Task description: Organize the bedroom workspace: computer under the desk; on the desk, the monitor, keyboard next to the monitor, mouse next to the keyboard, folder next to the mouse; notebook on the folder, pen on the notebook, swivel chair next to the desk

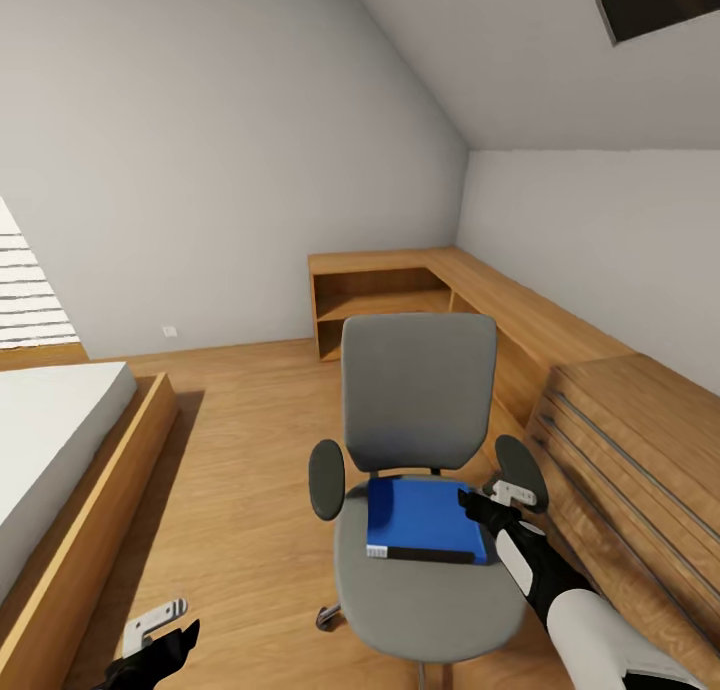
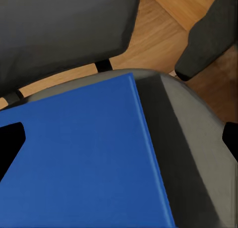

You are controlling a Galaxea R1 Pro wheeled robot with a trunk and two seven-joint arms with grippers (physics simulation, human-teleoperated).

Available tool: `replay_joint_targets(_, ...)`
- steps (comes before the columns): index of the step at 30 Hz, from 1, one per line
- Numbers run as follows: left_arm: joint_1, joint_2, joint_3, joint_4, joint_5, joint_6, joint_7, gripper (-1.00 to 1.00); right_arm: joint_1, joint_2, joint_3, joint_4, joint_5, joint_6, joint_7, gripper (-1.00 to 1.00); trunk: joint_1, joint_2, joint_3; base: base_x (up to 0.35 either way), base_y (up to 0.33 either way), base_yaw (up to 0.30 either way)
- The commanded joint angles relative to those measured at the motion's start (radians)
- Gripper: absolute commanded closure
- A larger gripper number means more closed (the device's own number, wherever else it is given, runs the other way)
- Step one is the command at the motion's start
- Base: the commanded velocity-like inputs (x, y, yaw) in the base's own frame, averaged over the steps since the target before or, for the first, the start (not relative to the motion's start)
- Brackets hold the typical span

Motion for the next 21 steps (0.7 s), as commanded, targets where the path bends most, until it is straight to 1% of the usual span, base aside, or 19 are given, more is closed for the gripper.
replay_joint_targets(1, -0.001, -0.001, 0.004, -0.001, 0.008, 0.007, -0.005, -1.00, 0.000, -0.001, 0.000, -0.002, -0.010, 0.005, -0.001, -1.00, 0.004, -0.008, -0.004, 0.000, 0.000, 0.000)
replay_joint_targets(10, -0.001, -0.002, 0.004, 0.004, 0.008, 0.007, -0.005, -1.00, 0.000, -0.005, -0.001, 0.000, -0.008, 0.005, 0.005, -1.00, 0.038, -0.071, -0.032, 0.000, 0.000, 0.000)
replay_joint_targets(21, -0.001, 0.000, 0.006, 0.023, 0.011, 0.007, -0.010, -1.00, 0.000, -0.007, -0.001, 0.001, -0.005, 0.006, 0.045, -1.00, 0.081, -0.148, -0.067, 0.000, 0.000, 0.000)
